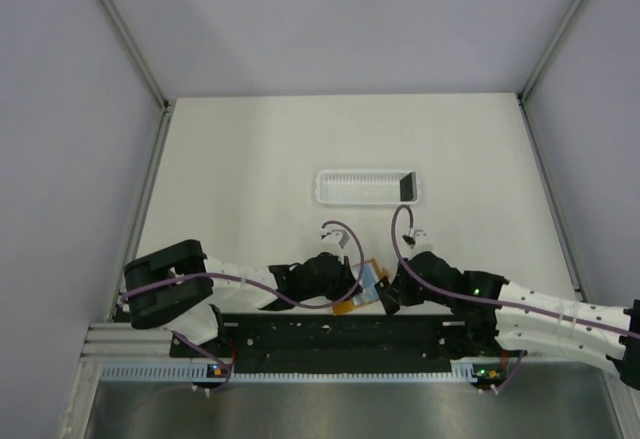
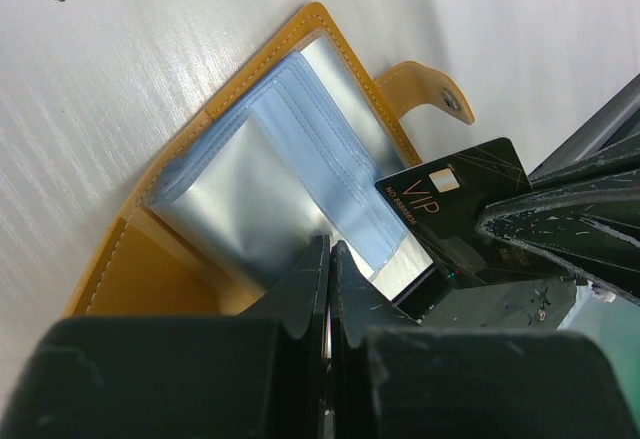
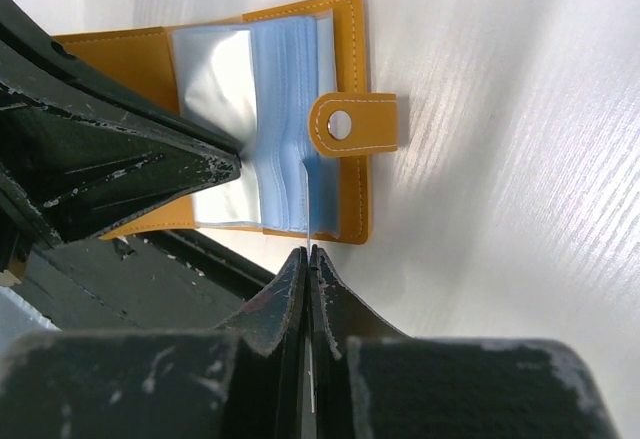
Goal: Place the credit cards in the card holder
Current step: Open the card holder at the corner of the board.
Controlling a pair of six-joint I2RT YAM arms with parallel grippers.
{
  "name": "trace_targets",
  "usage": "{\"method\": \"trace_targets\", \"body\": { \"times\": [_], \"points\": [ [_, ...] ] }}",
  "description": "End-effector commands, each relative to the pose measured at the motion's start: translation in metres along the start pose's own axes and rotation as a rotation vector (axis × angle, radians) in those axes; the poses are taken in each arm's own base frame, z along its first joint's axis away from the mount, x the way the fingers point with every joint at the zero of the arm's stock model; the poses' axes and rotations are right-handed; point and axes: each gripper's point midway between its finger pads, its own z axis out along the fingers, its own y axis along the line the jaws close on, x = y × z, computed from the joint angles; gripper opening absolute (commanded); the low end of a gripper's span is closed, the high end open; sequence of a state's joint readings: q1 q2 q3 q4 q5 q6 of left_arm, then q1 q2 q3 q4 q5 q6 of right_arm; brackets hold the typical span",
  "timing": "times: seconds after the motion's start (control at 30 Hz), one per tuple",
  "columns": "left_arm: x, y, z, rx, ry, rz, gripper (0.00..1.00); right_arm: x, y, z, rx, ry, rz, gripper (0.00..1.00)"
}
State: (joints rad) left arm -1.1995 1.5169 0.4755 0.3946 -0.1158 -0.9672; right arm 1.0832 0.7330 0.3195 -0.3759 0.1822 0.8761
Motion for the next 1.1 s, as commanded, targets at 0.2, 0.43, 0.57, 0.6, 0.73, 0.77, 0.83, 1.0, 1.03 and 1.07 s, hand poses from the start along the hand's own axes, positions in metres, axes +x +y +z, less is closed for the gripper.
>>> {"method": "trace_targets", "body": {
  "times": [0.2, 0.43, 0.57, 0.6, 0.73, 0.77, 0.83, 1.0, 1.03, 1.07],
  "points": [
    [0.040, 0.058, -0.008, -0.180, 0.136, 0.050, 0.00, -0.011, 0.008, -0.006, -0.063, -0.053, 0.014, 0.00],
    [0.041, 0.056, -0.007, -0.177, 0.138, 0.051, 0.00, -0.011, 0.019, -0.009, -0.131, -0.060, 0.022, 0.00],
    [0.041, 0.057, -0.007, -0.180, 0.140, 0.053, 0.00, -0.005, 0.017, -0.004, -0.118, -0.031, 0.026, 0.00],
    [0.042, 0.058, -0.007, -0.182, 0.141, 0.051, 0.00, -0.004, 0.015, -0.003, -0.108, -0.028, 0.028, 0.00],
    [0.040, 0.057, -0.008, -0.178, 0.136, 0.049, 0.00, -0.003, 0.008, 0.001, -0.065, -0.025, 0.036, 0.00],
    [0.041, 0.058, -0.008, -0.182, 0.139, 0.051, 0.00, -0.003, 0.007, 0.001, -0.056, -0.026, 0.038, 0.00],
    [0.040, 0.057, -0.008, -0.179, 0.137, 0.051, 0.00, -0.003, 0.005, 0.002, -0.041, -0.023, 0.041, 0.00],
    [0.041, 0.057, -0.008, -0.180, 0.140, 0.053, 0.00, 0.000, 0.002, 0.004, -0.028, -0.008, 0.042, 0.00],
    [0.040, 0.056, -0.007, -0.179, 0.137, 0.053, 0.00, 0.001, 0.003, 0.004, -0.028, -0.005, 0.042, 0.00],
    [0.040, 0.056, -0.007, -0.179, 0.137, 0.053, 0.00, 0.002, 0.002, 0.005, -0.026, -0.001, 0.041, 0.00]
  ]
}}
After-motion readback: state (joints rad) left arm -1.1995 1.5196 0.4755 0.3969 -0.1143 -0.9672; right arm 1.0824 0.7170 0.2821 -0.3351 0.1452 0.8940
